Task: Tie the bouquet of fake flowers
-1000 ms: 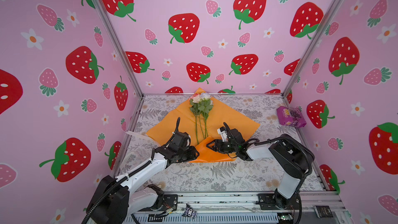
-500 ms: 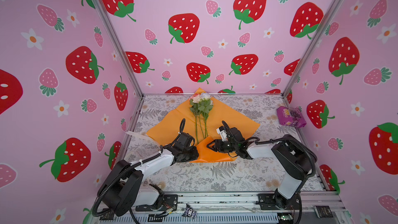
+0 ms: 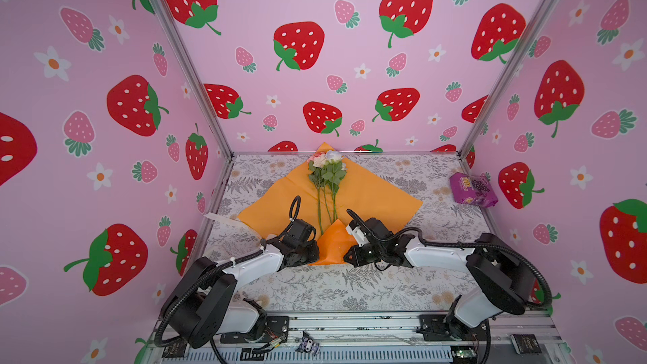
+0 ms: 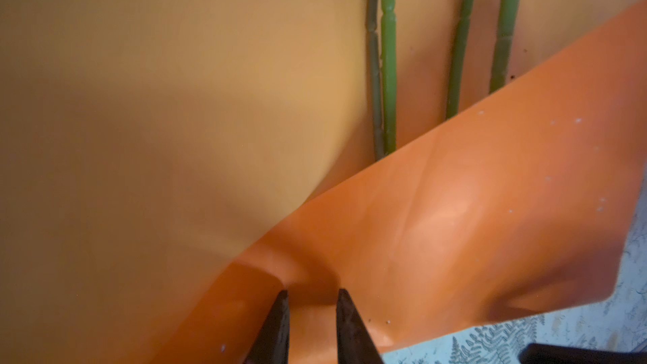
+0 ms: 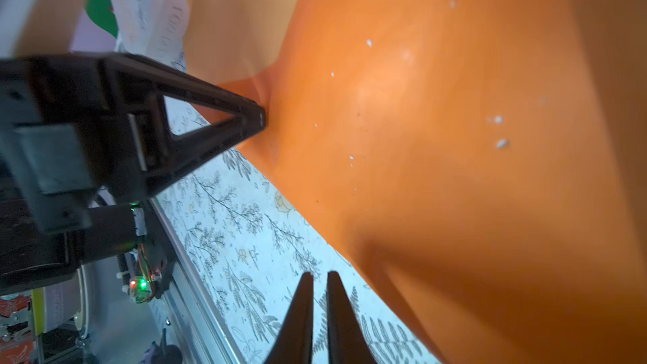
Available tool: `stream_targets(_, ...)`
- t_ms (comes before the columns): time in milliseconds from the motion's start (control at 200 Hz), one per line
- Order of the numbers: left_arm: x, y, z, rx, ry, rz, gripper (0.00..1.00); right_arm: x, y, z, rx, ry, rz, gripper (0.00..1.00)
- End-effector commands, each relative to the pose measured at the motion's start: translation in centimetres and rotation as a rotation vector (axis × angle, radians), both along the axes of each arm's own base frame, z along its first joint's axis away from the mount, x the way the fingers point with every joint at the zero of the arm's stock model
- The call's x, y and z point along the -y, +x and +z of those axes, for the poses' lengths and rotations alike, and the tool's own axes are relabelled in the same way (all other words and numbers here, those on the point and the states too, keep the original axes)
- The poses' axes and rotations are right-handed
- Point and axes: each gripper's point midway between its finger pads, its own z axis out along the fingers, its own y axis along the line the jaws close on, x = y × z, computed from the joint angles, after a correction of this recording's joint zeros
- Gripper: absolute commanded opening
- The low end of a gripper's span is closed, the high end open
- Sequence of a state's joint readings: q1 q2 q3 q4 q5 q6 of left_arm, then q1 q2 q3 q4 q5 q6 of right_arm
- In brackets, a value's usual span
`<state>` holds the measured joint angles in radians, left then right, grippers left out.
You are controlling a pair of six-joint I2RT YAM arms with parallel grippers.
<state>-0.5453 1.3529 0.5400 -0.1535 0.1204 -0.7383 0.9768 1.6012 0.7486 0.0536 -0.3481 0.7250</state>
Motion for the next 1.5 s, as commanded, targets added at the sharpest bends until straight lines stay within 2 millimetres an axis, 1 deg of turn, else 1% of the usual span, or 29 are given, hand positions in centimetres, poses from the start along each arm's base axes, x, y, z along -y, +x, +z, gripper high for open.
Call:
stream_targets(0, -1.4, -0.6, -1.1, -0.038, 0.081, 0.024, 0.26, 1.8, 0.9, -1.9, 0.026, -0.14, -0.046, 0.13)
stream_targets(165, -2.1, -0.9, -1.4, -0.048, 0.111, 0.036, 0.23, 3.7, 1.3, -3.5, 0.017, -0.234, -0.112, 0.12)
stream_targets(245, -2.2, -1.0, -1.7, -0.053, 0.118, 0.042, 0.23, 4.1, 1.3, -3.6, 0.01, -0.24, -0.123, 0.12)
stream_targets(420, -2.7, -1.2, -2.1, -0.066, 0.141, 0.049, 0.21, 6.0, 0.9, -4.4, -0.007, -0.305, -0.155, 0.13)
stream_targets(595, -3.0, -1.3, -2.5, -0.082, 0.135, 0.073, 0.19, 7.3, 0.5, -4.1, -0.008, -0.321, -0.177, 0.14)
stream_targets(670, -3.0, -1.3, -2.5, -0.086, 0.123, 0.079, 0.18, 8.3, 0.3, -4.0, -0.006, -0.337, -0.194, 0.14)
stream_targets(765, -3.1, -1.3, -2.6, -0.087, 0.122, 0.085, 0.18, 10.3, 0.0, -4.6, -0.012, -0.394, -0.235, 0.14)
stream_targets(790, -3.2, -1.3, -2.5, -0.085, 0.121, 0.086, 0.18, 11.2, -0.1, -5.0, -0.023, -0.415, -0.25, 0.15)
stream_targets(865, -3.3, -1.4, -2.6, -0.086, 0.121, 0.091, 0.18, 12.8, 0.0, -5.2, -0.031, -0.438, -0.298, 0.14)
stream_targets(1071, -3.4, -1.5, -2.5, -0.084, 0.116, 0.09, 0.18, 14.2, 0.7, -4.7, -0.031, -0.43, -0.345, 0.14)
stream_targets(1146, -3.3, -1.4, -2.4, -0.08, 0.11, 0.086, 0.18, 13.5, 1.3, -3.7, -0.002, -0.412, -0.325, 0.14)
stream_targets(1191, -3.2, -1.4, -2.2, -0.077, 0.104, 0.081, 0.18, 12.6, 1.8, -2.5, 0.018, -0.374, -0.31, 0.15)
stream_targets(1241, -3.0, -1.4, -2.1, -0.075, 0.096, 0.078, 0.18, 11.5, 2.5, -0.8, 0.047, -0.321, -0.306, 0.15)
stream_targets(1316, -2.8, -1.3, -1.8, -0.066, 0.081, 0.071, 0.19, 9.1, 3.1, 2.0, 0.09, -0.199, -0.271, 0.17)
stream_targets(1326, -2.8, -1.3, -1.8, -0.064, 0.08, 0.071, 0.19, 8.5, 3.3, 2.6, 0.097, -0.17, -0.262, 0.18)
stream_targets(1356, -2.7, -1.2, -1.7, -0.062, 0.076, 0.071, 0.19, 7.6, 3.3, 3.2, 0.101, -0.128, -0.245, 0.19)
stream_targets(1371, -2.7, -1.2, -1.6, -0.061, 0.075, 0.072, 0.2, 6.8, 3.3, 3.8, 0.098, -0.088, -0.227, 0.19)
stream_targets(1381, -2.7, -1.2, -1.6, -0.06, 0.073, 0.072, 0.2, 6.7, 3.2, 3.8, 0.094, -0.083, -0.222, 0.2)
stream_targets(1436, -2.6, -1.1, -1.5, -0.055, 0.068, 0.07, 0.2, 4.5, 2.9, 4.5, 0.076, -0.009, -0.172, 0.2)
stream_targets(1476, -2.5, -1.1, -1.4, -0.051, 0.066, 0.066, 0.2, 3.0, 2.7, 4.1, 0.056, 0.007, -0.135, 0.2)
stream_targets(1496, -2.4, -1.1, -1.4, -0.05, 0.061, 0.065, 0.2, 2.6, 2.6, 4.0, 0.053, 0.007, -0.125, 0.2)
